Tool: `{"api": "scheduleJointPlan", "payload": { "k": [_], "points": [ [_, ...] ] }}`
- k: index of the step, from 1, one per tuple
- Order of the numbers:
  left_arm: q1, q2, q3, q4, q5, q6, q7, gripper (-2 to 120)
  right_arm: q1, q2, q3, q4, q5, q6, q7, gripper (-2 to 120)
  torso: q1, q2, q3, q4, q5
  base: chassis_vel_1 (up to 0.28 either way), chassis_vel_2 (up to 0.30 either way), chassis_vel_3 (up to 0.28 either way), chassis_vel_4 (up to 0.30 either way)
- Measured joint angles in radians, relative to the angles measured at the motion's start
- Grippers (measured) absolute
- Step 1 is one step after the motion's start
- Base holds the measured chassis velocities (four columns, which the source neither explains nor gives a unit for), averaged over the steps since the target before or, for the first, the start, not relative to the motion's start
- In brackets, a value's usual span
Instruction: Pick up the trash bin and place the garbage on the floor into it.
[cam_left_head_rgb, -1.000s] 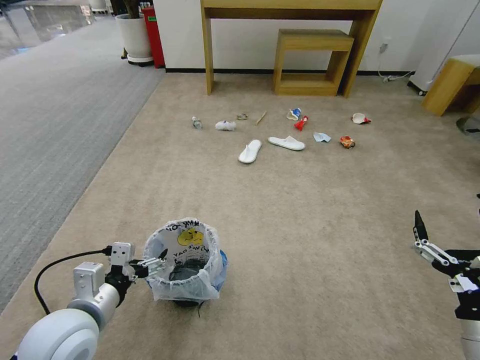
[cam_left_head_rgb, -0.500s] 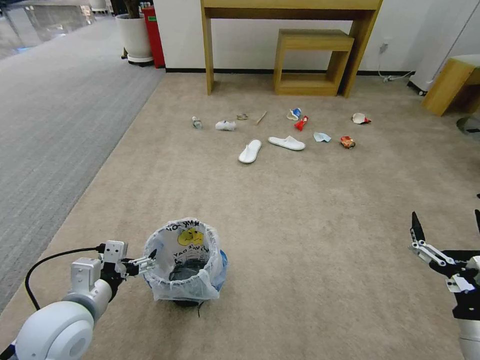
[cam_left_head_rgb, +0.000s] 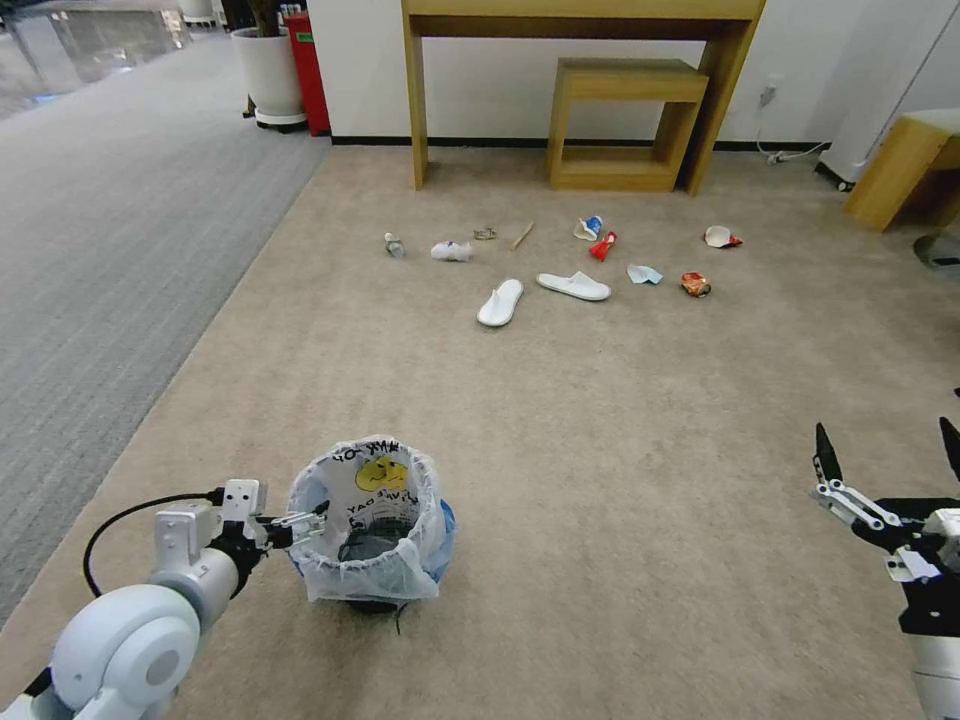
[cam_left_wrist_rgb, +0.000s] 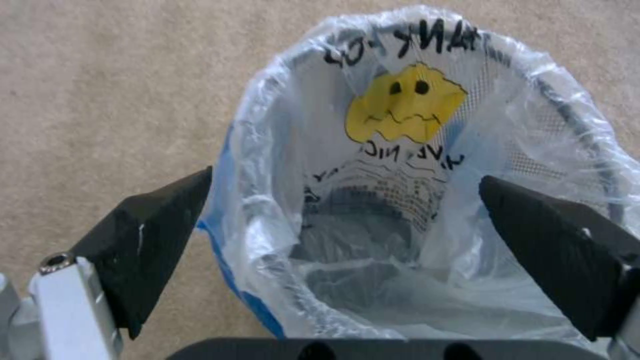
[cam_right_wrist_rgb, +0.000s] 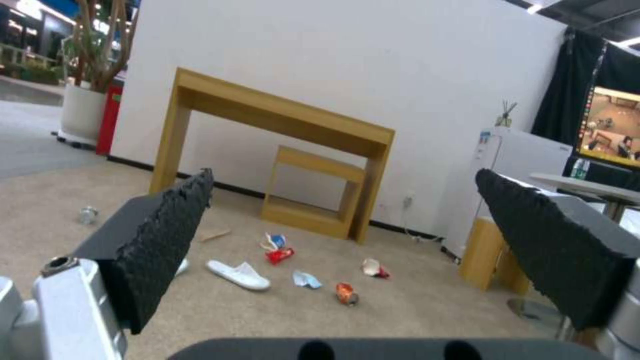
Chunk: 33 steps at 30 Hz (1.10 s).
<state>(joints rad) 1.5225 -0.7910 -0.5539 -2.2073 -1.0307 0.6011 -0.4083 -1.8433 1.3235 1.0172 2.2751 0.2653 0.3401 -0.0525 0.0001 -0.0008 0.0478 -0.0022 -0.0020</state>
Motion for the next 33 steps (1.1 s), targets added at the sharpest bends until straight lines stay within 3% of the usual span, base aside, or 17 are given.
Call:
{"api": "scheduleJointPlan", "payload": {
  "k": [10,18,27,33],
  "points": [
    [-0.041,-0.029,0.036,0.039,0.001,0.029,-0.005,100,0.012,-0.010,-0.017,-0.016,-0.007,-0.001,-0.004,100,0.000,0.000,0.000,0.0001,0.0000,0.000,0.000,0.000,0.000],
    [-0.094,-0.009,0.065,0.098,0.007,0.036,-0.005,100,0.014,0.001,-0.024,-0.020,-0.022,0.002,-0.010,100,0.000,0.000,0.000,0.0000,-0.0001,0.000,0.000,0.000,0.000],
    [-0.103,-0.006,0.059,0.110,0.026,0.036,-0.007,100,0.014,0.006,-0.024,-0.028,-0.025,0.012,-0.015,100,0.000,0.000,0.000,0.0000,0.0000,0.000,0.000,0.000,0.000],
    [-0.123,-0.047,0.068,0.147,0.036,0.039,-0.009,100,0.015,0.012,-0.032,-0.030,-0.033,0.016,-0.020,100,0.000,0.000,0.000,0.0001,-0.0001,0.000,0.000,0.000,0.000]
  ]
}}
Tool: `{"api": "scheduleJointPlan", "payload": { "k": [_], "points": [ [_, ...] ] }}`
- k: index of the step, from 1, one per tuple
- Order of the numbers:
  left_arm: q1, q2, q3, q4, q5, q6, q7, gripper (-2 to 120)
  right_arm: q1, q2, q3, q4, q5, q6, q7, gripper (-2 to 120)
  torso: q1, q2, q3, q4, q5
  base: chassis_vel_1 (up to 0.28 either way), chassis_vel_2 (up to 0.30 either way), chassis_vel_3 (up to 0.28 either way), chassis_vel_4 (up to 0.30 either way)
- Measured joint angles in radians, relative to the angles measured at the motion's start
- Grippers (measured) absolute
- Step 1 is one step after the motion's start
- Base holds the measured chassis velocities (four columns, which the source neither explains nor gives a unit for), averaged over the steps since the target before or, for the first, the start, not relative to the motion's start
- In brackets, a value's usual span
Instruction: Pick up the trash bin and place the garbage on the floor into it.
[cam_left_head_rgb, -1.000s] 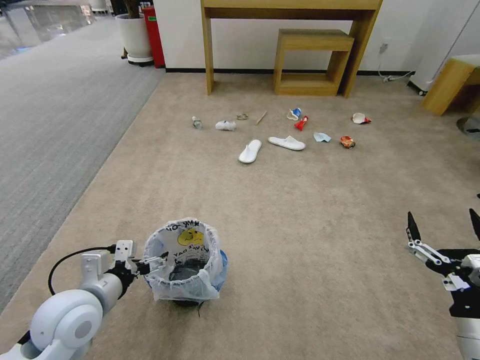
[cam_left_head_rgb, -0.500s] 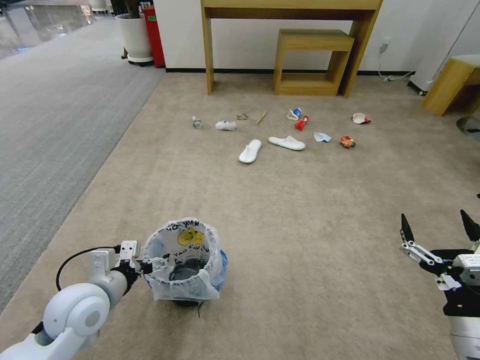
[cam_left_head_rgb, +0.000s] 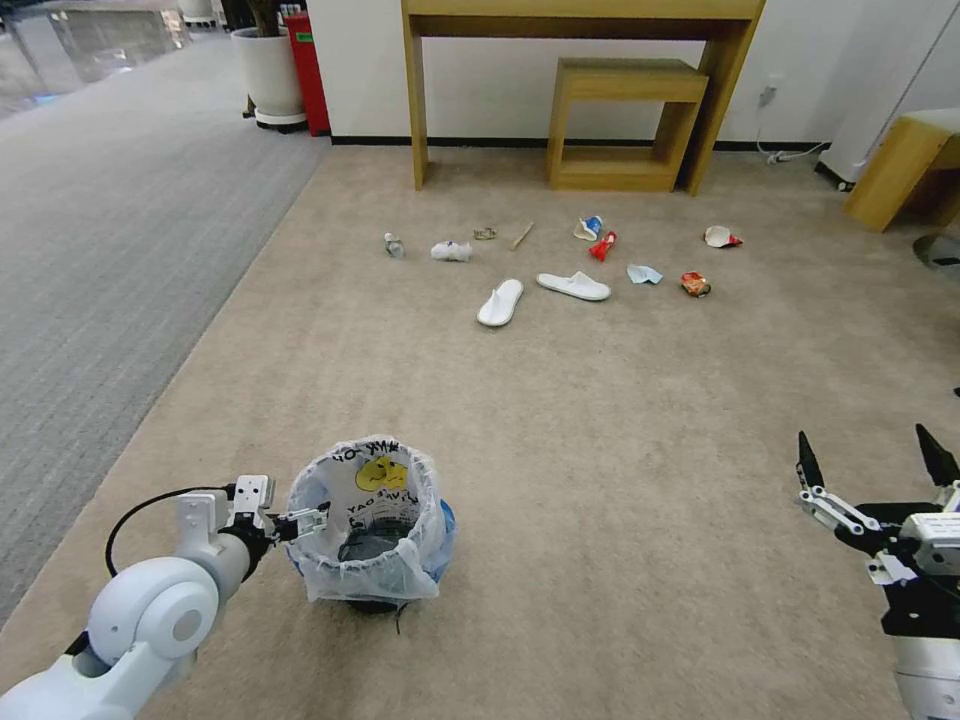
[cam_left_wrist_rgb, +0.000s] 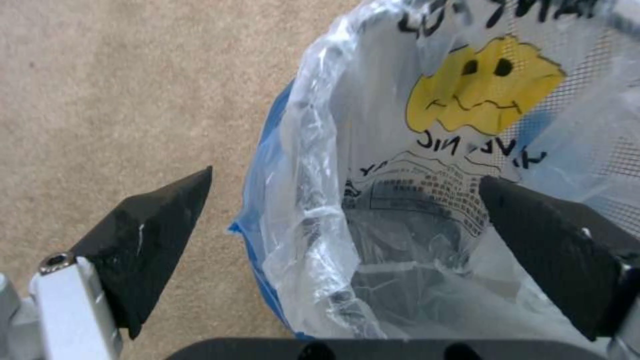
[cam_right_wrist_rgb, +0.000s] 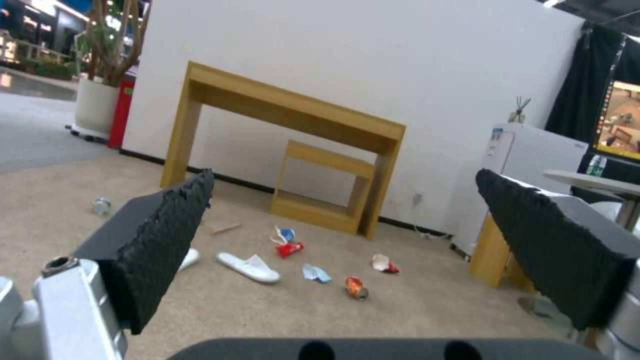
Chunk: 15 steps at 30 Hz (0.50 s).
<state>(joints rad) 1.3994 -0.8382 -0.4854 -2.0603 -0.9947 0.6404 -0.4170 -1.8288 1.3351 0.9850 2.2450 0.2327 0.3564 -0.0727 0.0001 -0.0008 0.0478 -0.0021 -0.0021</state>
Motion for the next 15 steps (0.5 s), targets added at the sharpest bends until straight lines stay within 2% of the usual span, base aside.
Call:
{"api": "scheduleJointPlan", "payload": {
  "k": [15],
  "points": [
    [-0.047,-0.066,0.038,0.073,0.014,0.004,0.000,100,-0.005,-0.007,0.005,0.001,-0.001,0.008,-0.003,100,0.000,0.000,0.000,0.0000,0.0001,0.000,0.000,0.000,0.000]
  ]
}}
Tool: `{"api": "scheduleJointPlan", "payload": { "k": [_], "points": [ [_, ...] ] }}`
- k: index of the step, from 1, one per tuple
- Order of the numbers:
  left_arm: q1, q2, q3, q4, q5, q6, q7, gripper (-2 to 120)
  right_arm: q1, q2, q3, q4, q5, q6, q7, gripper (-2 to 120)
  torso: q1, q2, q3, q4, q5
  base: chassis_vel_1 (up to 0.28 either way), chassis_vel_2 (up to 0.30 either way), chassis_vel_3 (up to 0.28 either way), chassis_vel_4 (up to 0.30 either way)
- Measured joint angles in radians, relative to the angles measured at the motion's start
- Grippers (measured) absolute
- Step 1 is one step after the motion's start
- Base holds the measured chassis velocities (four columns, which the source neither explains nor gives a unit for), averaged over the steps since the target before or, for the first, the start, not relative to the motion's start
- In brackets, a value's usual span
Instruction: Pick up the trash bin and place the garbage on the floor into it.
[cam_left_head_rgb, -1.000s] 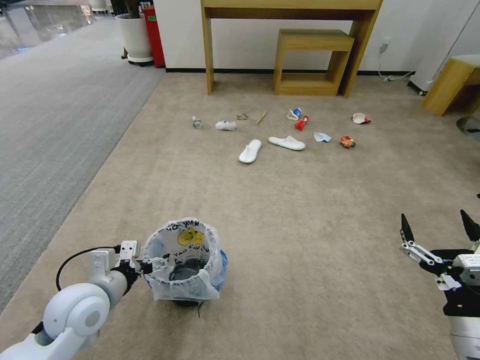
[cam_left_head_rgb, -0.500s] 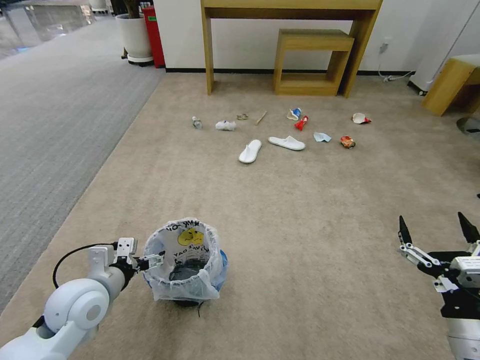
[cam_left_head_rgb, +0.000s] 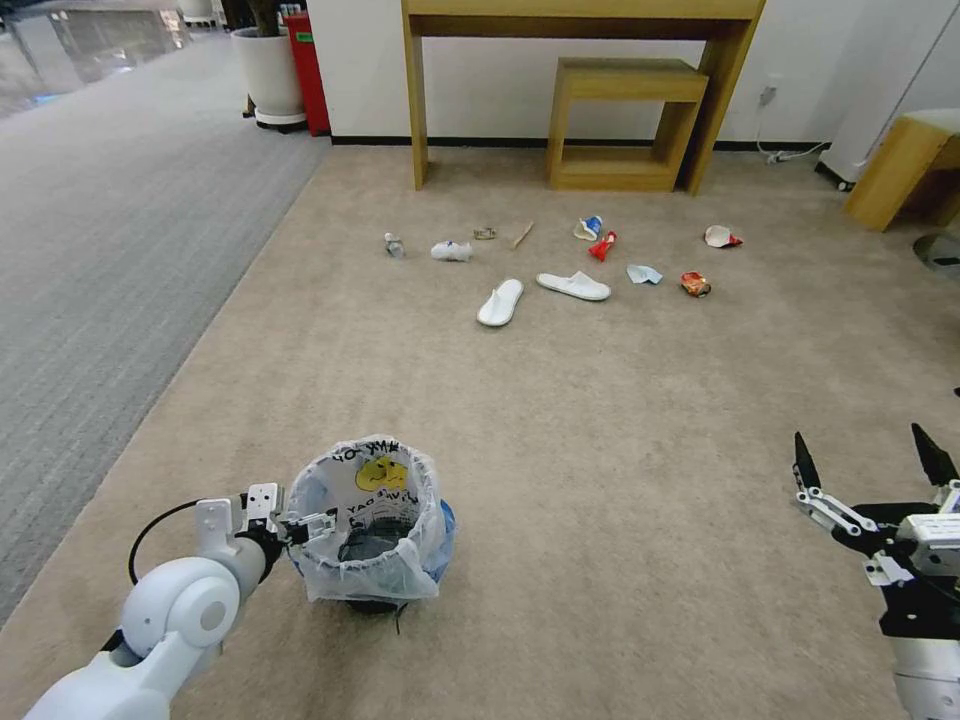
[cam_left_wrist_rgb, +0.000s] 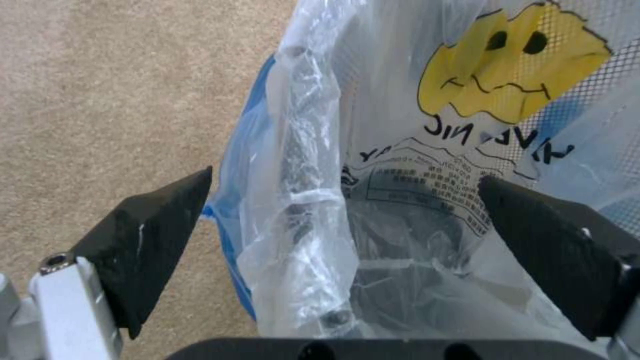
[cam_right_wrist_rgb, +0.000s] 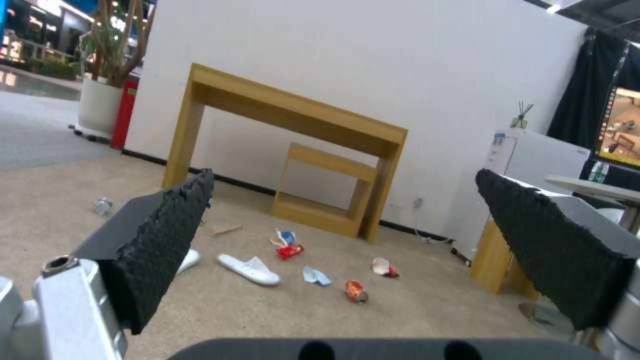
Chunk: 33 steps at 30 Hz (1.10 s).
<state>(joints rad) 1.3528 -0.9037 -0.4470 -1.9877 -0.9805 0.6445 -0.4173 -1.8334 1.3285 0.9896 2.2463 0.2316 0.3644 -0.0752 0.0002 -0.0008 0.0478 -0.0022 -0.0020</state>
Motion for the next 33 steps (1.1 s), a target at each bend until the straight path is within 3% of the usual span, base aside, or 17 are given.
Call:
{"api": "scheduleJointPlan", "payload": {
  "k": [10,18,24,28,30,32,33],
  "points": [
    [-0.023,-0.025,0.019,0.038,0.016,0.000,0.001,100,0.004,-0.006,-0.001,-0.012,0.001,0.003,-0.002,100,0.000,0.000,0.000,0.0000,0.0000,0.000,0.000,0.000,0.000],
    [-0.043,-0.027,0.029,0.072,0.025,-0.006,0.002,92,0.007,-0.013,-0.002,-0.028,0.005,0.006,-0.003,100,0.000,0.000,0.000,0.0001,0.0004,0.000,0.000,0.000,0.000],
    [-0.057,-0.036,0.038,0.091,0.026,-0.010,-0.008,75,0.005,-0.020,0.003,-0.028,0.011,0.008,-0.003,100,0.000,0.000,0.000,0.0002,0.0007,0.000,0.000,0.000,0.000],
    [-0.056,-0.041,0.040,0.091,0.022,-0.011,-0.013,55,0.004,-0.023,0.005,-0.028,0.012,0.008,-0.003,100,0.000,0.000,0.000,0.0002,0.0004,0.000,0.000,0.000,0.000],
    [-0.055,-0.042,0.040,0.090,0.021,-0.011,-0.014,54,0.004,-0.023,0.005,-0.029,0.012,0.008,-0.003,100,0.000,0.000,0.000,0.0002,0.0004,0.000,0.000,0.000,0.000],
    [-0.051,-0.043,0.040,0.090,0.019,-0.010,-0.020,42,0.004,-0.024,0.004,-0.029,0.012,0.008,-0.003,100,0.000,0.000,0.000,0.0002,0.0004,0.000,0.000,0.000,0.000],
    [-0.051,-0.043,0.040,0.090,0.019,-0.010,-0.020,42,0.004,-0.024,0.004,-0.029,0.012,0.008,-0.003,100,0.000,0.000,0.000,0.0002,0.0004,0.000,0.000,0.000,0.000]
  ]
}}
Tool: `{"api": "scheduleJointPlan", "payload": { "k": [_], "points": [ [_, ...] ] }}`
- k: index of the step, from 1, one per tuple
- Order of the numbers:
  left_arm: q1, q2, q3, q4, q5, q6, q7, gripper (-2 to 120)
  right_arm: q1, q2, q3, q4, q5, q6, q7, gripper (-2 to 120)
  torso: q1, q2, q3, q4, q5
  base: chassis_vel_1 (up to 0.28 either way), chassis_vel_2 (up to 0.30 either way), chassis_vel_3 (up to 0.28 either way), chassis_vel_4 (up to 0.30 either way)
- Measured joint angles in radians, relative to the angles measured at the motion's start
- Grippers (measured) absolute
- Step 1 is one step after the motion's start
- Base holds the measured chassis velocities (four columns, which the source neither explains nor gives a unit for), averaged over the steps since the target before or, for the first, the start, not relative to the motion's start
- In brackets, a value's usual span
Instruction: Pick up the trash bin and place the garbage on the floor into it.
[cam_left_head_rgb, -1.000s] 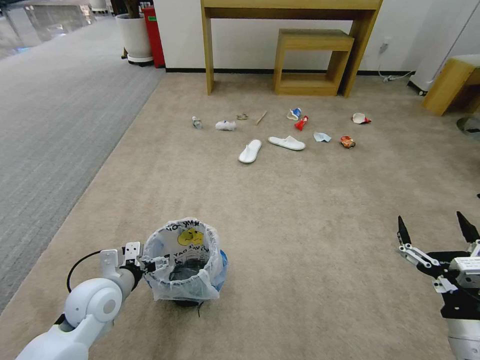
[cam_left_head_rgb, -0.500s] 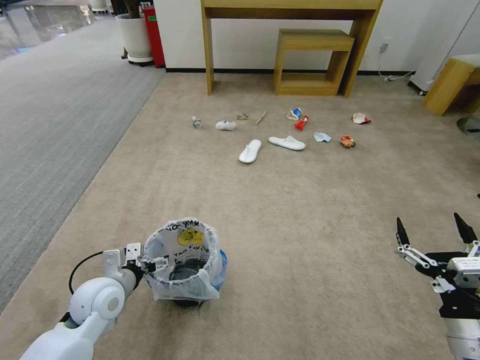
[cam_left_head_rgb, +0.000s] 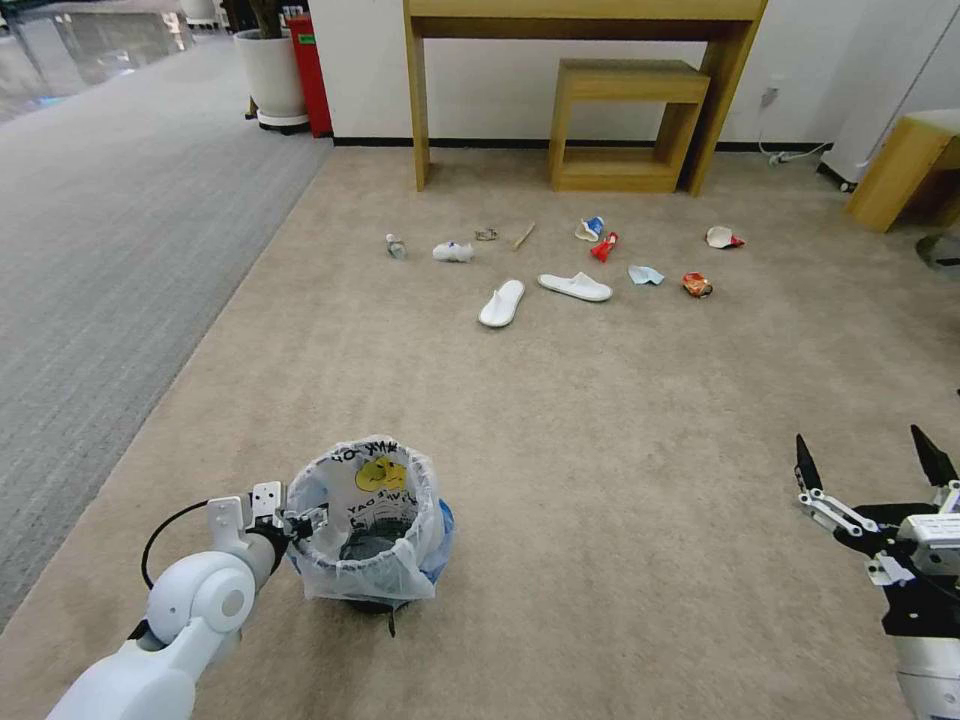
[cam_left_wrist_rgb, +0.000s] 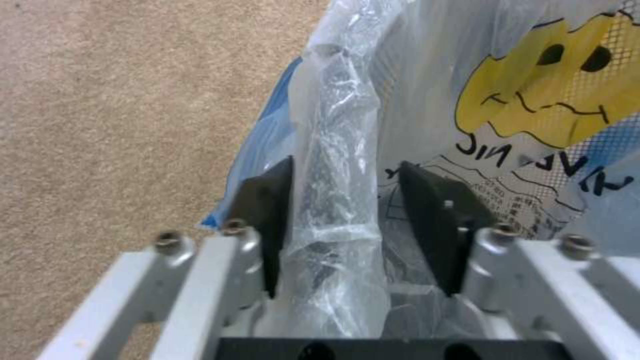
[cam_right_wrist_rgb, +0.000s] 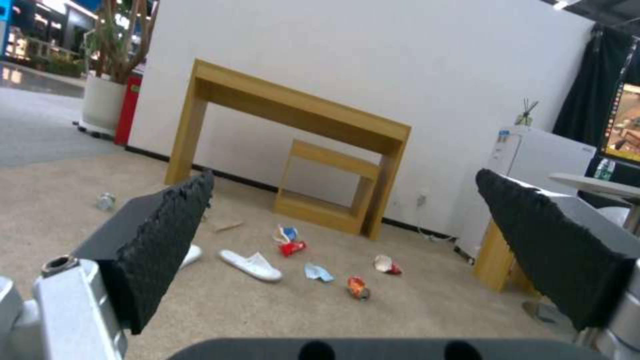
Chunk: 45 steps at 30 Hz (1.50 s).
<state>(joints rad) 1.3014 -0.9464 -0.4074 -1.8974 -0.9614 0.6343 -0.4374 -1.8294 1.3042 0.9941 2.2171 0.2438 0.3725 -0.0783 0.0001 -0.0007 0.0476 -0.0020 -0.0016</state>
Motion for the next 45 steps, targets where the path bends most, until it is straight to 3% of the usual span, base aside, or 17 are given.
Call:
{"api": "scheduleJointPlan", "payload": {
  "k": [10,19,31,38,39,45],
  "points": [
    [0.022,0.003,-0.016,-0.008,-0.019,0.006,-0.021,3,0.002,-0.005,0.001,-0.003,0.003,0.000,0.001,100,0.000,0.000,0.000,-0.0002,-0.0005,0.000,0.000,0.000,0.000],
    [0.043,-0.001,-0.051,-0.020,-0.044,0.017,-0.037,1,0.005,-0.002,-0.008,0.000,0.021,-0.003,0.004,100,0.000,0.000,0.000,-0.0005,-0.0011,0.000,0.000,0.000,0.000],
    [0.087,-0.087,-0.143,-0.079,-0.087,0.025,-0.069,0,0.013,0.005,-0.013,0.004,0.040,-0.007,0.024,100,0.000,0.000,0.001,-0.0001,-0.0008,0.000,0.000,0.000,0.000],
    [0.125,-0.164,-0.192,-0.201,-0.127,0.016,-0.130,0,0.015,0.006,-0.010,0.000,0.056,-0.011,0.055,100,0.000,0.000,0.000,-0.0002,-0.0003,0.000,0.000,0.000,0.000],
    [0.143,-0.181,-0.208,-0.247,-0.147,0.016,-0.166,0,0.015,0.005,-0.007,0.000,0.064,-0.012,0.055,100,0.000,0.000,0.000,-0.0001,-0.0003,0.000,0.000,0.000,0.000],
    [0.187,-0.203,-0.256,-0.347,-0.189,0.009,-0.212,0,0.019,0.004,-0.001,-0.004,0.071,-0.009,0.054,100,0.000,0.000,0.000,-0.0002,-0.0002,0.000,0.000,0.000,0.000]
  ]
}}
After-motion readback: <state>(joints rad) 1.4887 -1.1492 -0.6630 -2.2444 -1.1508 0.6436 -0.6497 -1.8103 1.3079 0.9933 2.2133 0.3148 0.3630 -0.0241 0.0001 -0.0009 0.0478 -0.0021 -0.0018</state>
